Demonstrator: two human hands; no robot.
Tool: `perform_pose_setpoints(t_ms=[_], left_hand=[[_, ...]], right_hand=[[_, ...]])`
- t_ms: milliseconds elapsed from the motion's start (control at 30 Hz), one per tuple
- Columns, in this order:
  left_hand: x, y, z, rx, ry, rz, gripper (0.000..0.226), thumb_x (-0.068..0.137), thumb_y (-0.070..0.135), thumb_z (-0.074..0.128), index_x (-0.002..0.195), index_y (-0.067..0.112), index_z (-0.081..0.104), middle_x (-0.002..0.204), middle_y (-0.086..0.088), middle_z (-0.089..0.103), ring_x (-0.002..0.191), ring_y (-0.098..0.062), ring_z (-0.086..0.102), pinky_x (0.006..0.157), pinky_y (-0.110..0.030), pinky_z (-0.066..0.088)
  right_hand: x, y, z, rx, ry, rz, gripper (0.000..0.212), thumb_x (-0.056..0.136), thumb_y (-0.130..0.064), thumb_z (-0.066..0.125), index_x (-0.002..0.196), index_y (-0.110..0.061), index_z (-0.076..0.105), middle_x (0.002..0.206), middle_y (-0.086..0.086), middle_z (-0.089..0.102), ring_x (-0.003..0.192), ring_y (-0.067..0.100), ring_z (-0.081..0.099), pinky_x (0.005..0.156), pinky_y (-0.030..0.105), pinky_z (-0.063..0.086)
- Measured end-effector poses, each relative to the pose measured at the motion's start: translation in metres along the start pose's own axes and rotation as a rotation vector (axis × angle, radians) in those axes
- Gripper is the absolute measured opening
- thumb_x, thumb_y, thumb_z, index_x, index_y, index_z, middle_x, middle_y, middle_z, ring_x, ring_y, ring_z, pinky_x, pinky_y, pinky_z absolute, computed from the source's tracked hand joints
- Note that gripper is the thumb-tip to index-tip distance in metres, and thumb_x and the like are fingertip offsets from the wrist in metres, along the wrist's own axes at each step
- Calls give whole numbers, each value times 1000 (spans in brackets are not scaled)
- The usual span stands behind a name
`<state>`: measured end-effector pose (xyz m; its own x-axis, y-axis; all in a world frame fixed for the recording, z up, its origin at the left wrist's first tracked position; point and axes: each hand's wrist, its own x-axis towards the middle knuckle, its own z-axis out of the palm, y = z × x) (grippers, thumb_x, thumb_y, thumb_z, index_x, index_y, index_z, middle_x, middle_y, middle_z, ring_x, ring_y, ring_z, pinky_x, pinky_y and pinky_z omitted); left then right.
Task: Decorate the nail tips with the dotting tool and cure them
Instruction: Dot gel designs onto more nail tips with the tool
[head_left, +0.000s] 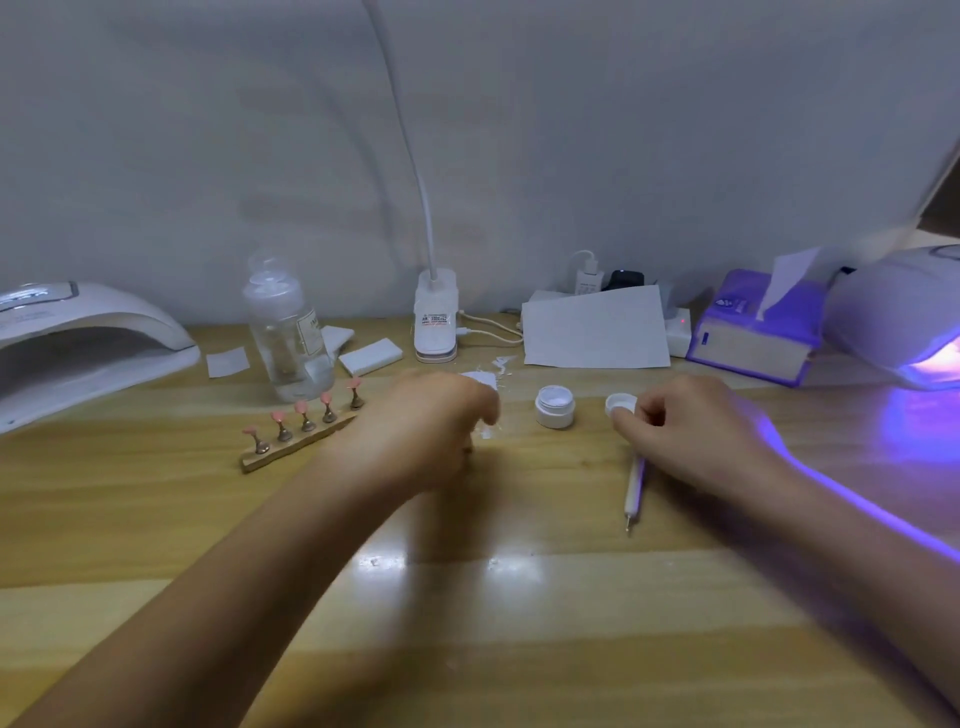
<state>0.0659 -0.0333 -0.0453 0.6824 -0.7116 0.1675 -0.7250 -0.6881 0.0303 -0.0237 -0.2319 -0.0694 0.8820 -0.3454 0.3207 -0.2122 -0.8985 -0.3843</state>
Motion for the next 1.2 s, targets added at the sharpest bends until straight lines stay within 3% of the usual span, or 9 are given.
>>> perform_pose_setpoints(t_ms=[67, 233, 333, 500, 633, 833, 1000, 1100, 1200], left_hand=[[1, 11, 6, -87, 46, 108, 38, 87, 15, 53, 118, 36, 50, 106, 12, 60, 99, -14, 51, 68, -20, 26], [12, 47, 17, -253, -34, 266, 47, 88, 13, 53, 127, 37, 40, 112, 7, 53, 97, -17, 54, 80, -34, 49], [22, 60, 19, -282, -88, 293, 49, 88, 15, 53, 130, 33, 36, 117, 6, 49, 99, -19, 55, 81, -40, 50], [28, 71, 22, -296, -148, 317, 50, 88, 12, 53, 133, 29, 36, 121, 4, 46, 103, -18, 52, 83, -37, 48], [35, 78, 21, -302, -191, 317, 56, 87, 11, 56, 135, 29, 34, 122, 4, 45, 106, -18, 51, 87, -39, 47], [38, 80, 21, -337, -182, 284, 58, 85, 14, 62, 136, 26, 36, 123, 4, 47, 104, -12, 52, 84, -26, 44], [26, 66, 21, -219, -35, 241, 39, 90, 32, 52, 128, 33, 41, 116, 13, 50, 95, -9, 49, 71, -24, 39], [23, 64, 22, -155, -21, 201, 33, 93, 34, 46, 125, 32, 44, 116, 11, 52, 106, -15, 51, 73, -27, 40], [24, 65, 22, -159, -16, 154, 24, 92, 36, 47, 115, 31, 50, 102, 12, 52, 100, -14, 51, 67, -25, 36]], right_hand=[[3, 1, -6, -102, -76, 45, 49, 86, -41, 51, 47, -14, 40, 50, 0, 40, 51, 19, 40, 45, 27, 26], [4, -2, -8, -98, -412, 169, 47, 79, -53, 57, 51, -15, 62, 42, -6, 56, 45, 7, 54, 48, 21, 38], [4, -3, -12, 3, -552, 239, 40, 84, -42, 59, 52, -17, 59, 31, -8, 49, 32, 6, 46, 33, 11, 30], [11, 4, -34, 159, -698, 361, 31, 87, -24, 50, 62, -13, 64, 32, -7, 42, 27, 9, 31, 37, 15, 22], [18, 13, -52, 272, -635, 413, 34, 88, -26, 48, 59, -14, 60, 33, -6, 38, 26, 7, 26, 35, 11, 18], [22, 24, -64, 621, -399, 431, 34, 87, -18, 46, 56, -11, 58, 38, -3, 43, 27, 6, 28, 34, 13, 26], [26, 21, -52, 1005, -225, 461, 21, 87, -12, 50, 67, -13, 53, 38, -5, 45, 30, 5, 31, 36, 10, 30], [26, 20, -41, 1081, -142, 424, 25, 86, -12, 57, 63, -15, 49, 39, -8, 45, 30, 2, 32, 35, 12, 33], [25, 20, -34, 1085, -73, 370, 36, 85, -14, 62, 56, -19, 42, 38, -10, 40, 32, 4, 30, 34, 14, 31]])
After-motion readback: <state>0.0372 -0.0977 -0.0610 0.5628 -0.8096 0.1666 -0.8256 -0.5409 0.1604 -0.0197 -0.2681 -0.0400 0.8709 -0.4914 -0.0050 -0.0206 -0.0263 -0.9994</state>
